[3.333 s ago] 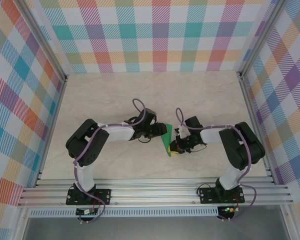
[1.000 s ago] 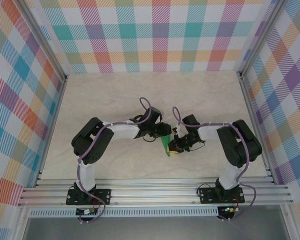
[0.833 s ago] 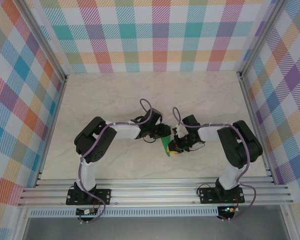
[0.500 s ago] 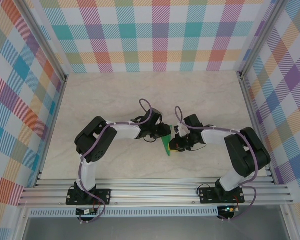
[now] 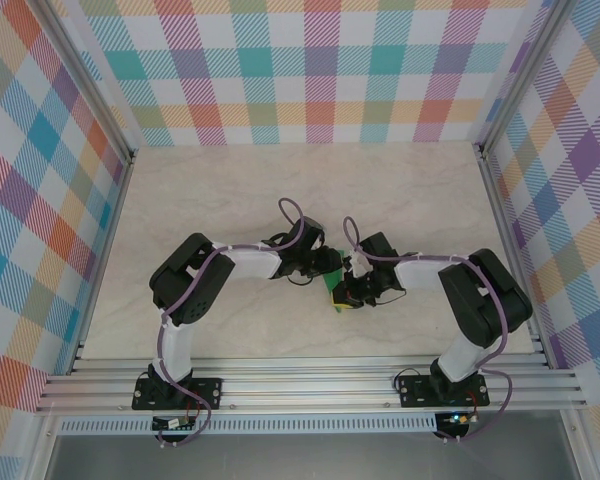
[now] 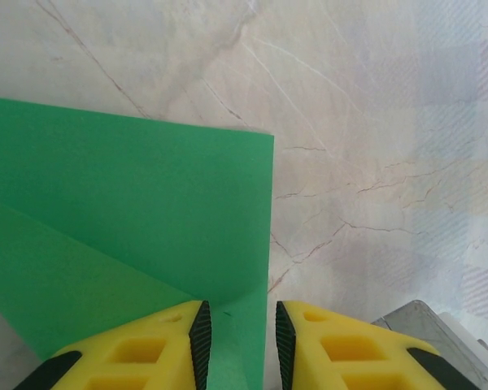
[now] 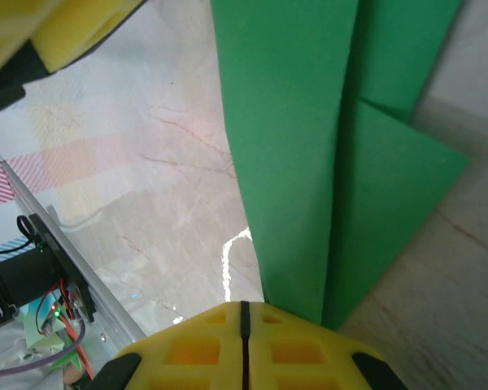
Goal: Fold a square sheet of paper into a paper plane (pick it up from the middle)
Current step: Fold the wing for the fifth time at the center of the table.
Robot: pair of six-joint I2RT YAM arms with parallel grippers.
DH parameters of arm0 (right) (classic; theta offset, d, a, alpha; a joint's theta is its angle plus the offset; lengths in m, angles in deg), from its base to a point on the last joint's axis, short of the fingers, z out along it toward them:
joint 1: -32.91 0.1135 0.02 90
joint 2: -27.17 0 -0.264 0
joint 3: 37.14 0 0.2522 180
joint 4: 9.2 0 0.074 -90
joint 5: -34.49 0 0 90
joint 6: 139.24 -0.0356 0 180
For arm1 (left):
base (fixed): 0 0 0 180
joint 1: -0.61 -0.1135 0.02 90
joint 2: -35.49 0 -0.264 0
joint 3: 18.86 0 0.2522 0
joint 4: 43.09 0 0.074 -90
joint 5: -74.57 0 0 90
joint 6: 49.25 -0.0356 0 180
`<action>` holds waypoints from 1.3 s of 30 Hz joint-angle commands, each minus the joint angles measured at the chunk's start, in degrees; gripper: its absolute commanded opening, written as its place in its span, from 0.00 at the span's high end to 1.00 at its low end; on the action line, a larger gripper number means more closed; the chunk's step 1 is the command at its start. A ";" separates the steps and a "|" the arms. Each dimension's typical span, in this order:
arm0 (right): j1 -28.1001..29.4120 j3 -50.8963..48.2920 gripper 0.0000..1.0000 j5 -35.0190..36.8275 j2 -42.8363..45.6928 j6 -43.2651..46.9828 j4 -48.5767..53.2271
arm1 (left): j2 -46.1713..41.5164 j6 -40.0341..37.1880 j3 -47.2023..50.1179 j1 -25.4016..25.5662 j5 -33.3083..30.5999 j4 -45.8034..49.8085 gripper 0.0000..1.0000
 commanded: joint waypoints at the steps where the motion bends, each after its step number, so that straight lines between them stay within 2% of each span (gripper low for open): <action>1: 1.66 -2.79 0.93 -1.49 -1.64 -0.98 -0.54 | 2.55 -0.27 1.72 0.56 -2.87 4.56 0.69; 8: 3.70 -5.91 0.93 1.25 1.55 -1.25 2.42 | 2.52 -0.25 1.62 0.52 -3.71 5.66 0.71; 14: 3.79 -11.03 0.94 1.27 1.94 -4.82 -2.59 | 2.21 0.09 2.06 0.56 -4.19 5.54 0.72; 20: 3.79 -13.67 0.95 2.73 5.36 -5.44 -1.23 | 1.92 -0.21 2.05 0.55 -4.12 5.83 0.72; 28: 3.66 -10.83 0.93 5.90 11.43 -3.25 4.79 | 0.10 -0.89 2.54 0.74 -2.27 4.55 0.70; 32: 2.10 -6.69 0.86 12.37 18.37 -2.32 10.29 | -4.43 -1.96 2.76 1.57 -2.06 4.49 0.65; 39: -3.65 -2.77 0.65 25.42 24.70 -1.76 16.58 | -16.61 -1.08 6.87 2.14 -7.98 6.41 0.43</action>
